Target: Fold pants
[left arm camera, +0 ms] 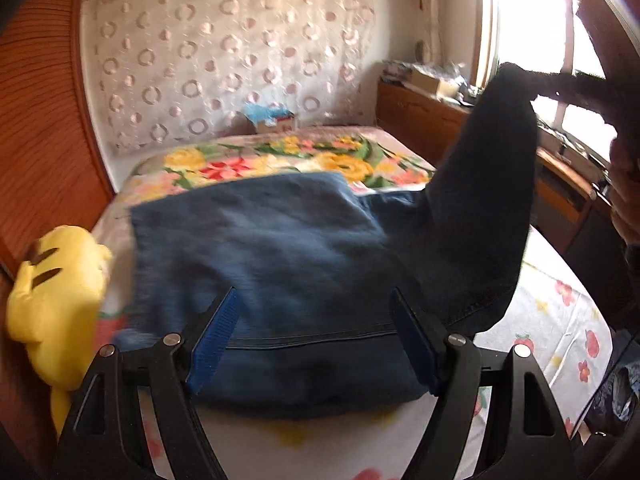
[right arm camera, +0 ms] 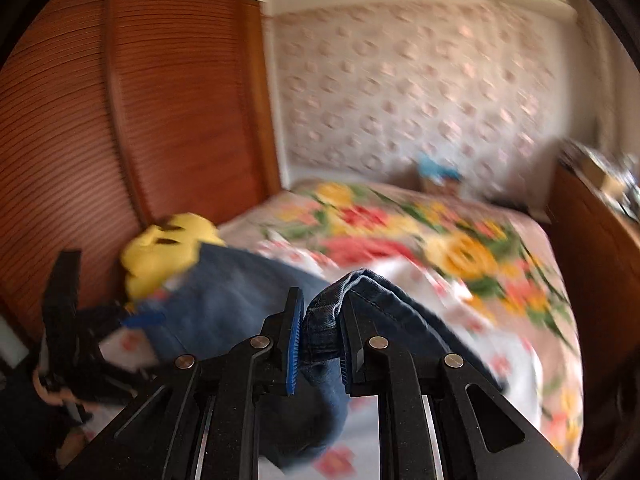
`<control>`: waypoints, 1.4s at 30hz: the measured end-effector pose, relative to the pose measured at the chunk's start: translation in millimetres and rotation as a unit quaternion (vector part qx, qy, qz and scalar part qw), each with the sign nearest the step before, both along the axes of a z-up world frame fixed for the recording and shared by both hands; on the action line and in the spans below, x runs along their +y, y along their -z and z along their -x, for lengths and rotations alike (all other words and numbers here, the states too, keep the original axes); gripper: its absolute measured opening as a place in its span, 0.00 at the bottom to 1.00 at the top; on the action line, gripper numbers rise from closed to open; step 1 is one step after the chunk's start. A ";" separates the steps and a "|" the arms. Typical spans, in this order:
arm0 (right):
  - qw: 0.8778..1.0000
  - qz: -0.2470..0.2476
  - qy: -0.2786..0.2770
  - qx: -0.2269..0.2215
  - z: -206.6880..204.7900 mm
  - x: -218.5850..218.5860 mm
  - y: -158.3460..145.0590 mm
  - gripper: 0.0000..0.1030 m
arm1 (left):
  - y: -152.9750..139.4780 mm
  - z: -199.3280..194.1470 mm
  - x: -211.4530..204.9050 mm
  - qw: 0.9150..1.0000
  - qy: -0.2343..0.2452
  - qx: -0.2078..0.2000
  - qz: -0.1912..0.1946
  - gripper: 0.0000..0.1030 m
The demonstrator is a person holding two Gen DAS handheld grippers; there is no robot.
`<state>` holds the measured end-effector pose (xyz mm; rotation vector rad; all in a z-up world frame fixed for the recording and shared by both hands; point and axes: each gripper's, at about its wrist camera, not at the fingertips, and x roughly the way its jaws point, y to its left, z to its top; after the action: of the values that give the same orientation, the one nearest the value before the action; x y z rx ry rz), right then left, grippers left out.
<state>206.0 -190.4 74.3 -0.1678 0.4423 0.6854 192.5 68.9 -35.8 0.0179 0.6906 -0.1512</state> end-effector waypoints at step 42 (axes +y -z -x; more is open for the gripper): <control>0.982 0.038 -0.040 0.181 -47.6 115.5 99.3 0.09 | 55.5 -29.6 67.2 0.998 -0.030 0.048 0.016 0.22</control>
<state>253.6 -74.9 -25.0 -0.1337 0.8160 0.7804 222.1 136.1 -91.2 -0.0402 0.7830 -0.1064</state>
